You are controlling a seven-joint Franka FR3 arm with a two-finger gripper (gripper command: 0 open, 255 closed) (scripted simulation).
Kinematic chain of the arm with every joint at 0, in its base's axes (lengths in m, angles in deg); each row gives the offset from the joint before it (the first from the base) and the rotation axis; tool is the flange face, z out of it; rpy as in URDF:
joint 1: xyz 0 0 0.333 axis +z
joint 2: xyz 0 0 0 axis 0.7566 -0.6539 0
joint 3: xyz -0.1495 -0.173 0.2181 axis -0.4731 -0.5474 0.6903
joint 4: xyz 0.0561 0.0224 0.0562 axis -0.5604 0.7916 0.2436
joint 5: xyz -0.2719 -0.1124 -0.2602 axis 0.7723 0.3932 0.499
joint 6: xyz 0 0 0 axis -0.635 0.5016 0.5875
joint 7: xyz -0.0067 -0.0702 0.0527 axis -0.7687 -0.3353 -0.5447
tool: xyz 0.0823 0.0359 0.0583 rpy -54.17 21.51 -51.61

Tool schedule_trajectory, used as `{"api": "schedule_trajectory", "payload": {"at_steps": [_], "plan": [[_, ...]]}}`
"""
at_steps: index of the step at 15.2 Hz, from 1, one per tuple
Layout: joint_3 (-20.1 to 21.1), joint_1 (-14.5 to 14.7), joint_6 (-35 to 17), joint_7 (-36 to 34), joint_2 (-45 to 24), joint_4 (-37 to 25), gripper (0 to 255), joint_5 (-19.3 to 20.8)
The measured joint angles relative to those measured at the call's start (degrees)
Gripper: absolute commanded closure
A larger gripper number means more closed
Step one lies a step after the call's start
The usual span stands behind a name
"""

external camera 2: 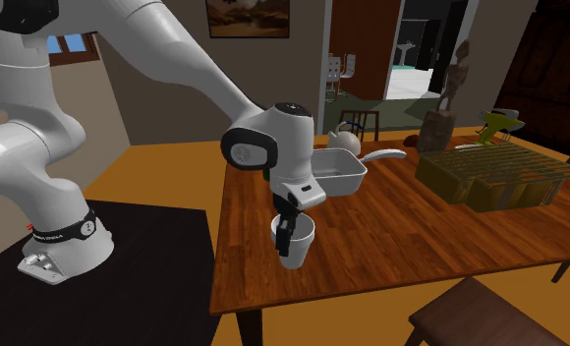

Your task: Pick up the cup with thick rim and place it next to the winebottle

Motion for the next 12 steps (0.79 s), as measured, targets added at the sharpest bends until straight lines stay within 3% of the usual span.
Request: {"api": "schedule_trajectory", "payload": {"at_steps": [8, 9, 12], "plan": [[-0.03, -0.01, -1.53, 0.06, -1.52, -0.02, 0, 0.01], [-0.03, -0.01, -1.53, 0.06, -1.52, -0.02, 255, 0.01], [-0.03, -0.01, -1.53, 0.06, -1.52, -0.02, 255, 0.01]]}}
